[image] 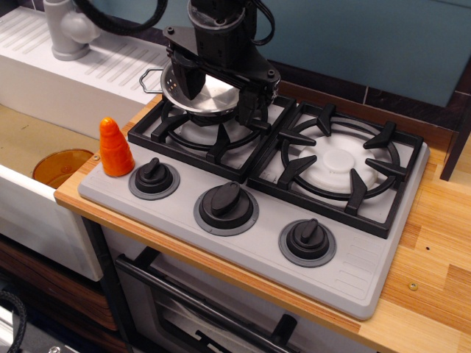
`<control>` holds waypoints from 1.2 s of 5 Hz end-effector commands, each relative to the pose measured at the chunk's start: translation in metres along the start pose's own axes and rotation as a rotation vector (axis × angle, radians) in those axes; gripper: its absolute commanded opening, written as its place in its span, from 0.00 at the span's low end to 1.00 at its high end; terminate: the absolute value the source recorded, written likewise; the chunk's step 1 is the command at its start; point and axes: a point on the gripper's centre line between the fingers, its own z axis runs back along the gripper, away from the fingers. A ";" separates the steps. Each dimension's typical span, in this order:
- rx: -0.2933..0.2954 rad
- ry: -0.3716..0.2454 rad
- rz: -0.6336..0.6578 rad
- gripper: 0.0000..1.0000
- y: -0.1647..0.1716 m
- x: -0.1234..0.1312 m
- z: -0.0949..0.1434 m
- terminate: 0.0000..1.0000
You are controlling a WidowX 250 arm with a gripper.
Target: End effector transition from pot or pan to object
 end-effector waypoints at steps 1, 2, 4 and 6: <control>0.000 0.000 0.000 1.00 0.000 0.000 0.000 0.00; -0.001 0.024 -0.038 1.00 0.025 0.000 0.013 0.00; -0.025 0.097 -0.072 1.00 0.059 0.015 0.046 0.00; 0.022 0.076 -0.141 1.00 0.093 0.010 0.051 0.00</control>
